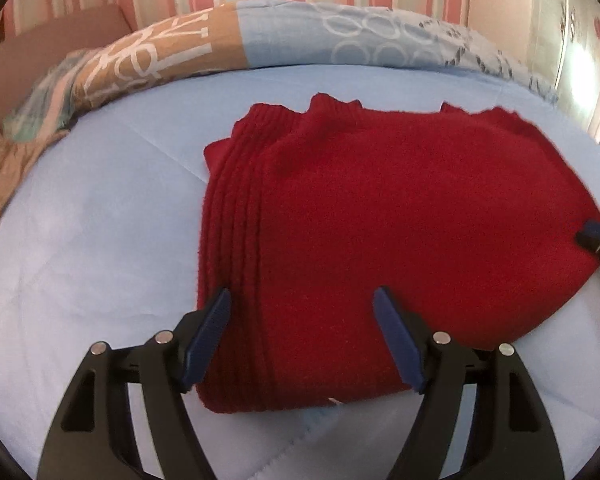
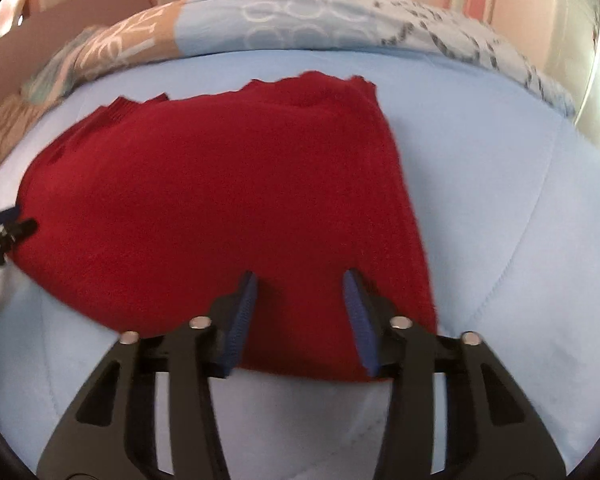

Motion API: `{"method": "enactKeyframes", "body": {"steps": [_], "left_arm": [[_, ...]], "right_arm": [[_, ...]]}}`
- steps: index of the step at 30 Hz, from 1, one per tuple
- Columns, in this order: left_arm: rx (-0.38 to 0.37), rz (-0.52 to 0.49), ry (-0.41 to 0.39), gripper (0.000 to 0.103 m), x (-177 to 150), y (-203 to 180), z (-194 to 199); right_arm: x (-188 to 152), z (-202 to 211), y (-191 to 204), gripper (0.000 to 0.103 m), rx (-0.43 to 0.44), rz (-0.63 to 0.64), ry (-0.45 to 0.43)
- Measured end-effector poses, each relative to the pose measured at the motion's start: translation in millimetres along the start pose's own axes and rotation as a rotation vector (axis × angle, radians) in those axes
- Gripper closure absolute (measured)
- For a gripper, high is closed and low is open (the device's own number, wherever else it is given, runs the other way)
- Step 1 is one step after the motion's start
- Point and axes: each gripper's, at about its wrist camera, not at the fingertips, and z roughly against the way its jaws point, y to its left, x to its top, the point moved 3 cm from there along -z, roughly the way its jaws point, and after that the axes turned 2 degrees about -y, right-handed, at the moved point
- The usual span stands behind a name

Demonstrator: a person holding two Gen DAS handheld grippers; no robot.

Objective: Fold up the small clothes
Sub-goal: 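Smooth the half-folded sweater flat with both open tools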

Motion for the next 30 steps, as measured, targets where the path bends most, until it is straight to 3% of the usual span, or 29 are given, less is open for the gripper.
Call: {"method": "enactKeyframes", "body": {"steps": [8, 10, 12, 14, 22, 30], "left_arm": [[0.018, 0.003, 0.015, 0.029, 5.6, -5.3, 7.2], [0.015, 0.005, 0.027, 0.028, 9.2, -12.0, 14.5], [-0.004, 0.008, 0.016, 0.026, 13.6, -22.4, 25.8], [-0.02, 0.008, 0.012, 0.026, 15.7, -32.5, 32.8], [-0.033, -0.013, 0.0, 0.026, 27.0, -64.3, 45.0], [-0.06, 0.036, 0.017, 0.026, 35.8, -62.5, 43.7]], "right_arm": [[1.0, 4.4, 3.8, 0.063, 0.011, 0.012, 0.006], [4.5, 19.2, 6.9, 0.054, 0.019, 0.022, -0.015], [5.7, 37.3, 7.7, 0.034, 0.024, 0.007, -0.063], [3.0, 53.6, 5.2, 0.025, 0.015, -0.021, -0.094], [-21.8, 52.4, -10.7, 0.024, -0.017, -0.128, 0.01], [-32.2, 36.5, -24.8, 0.024, 0.072, -0.309, 0.11]]}}
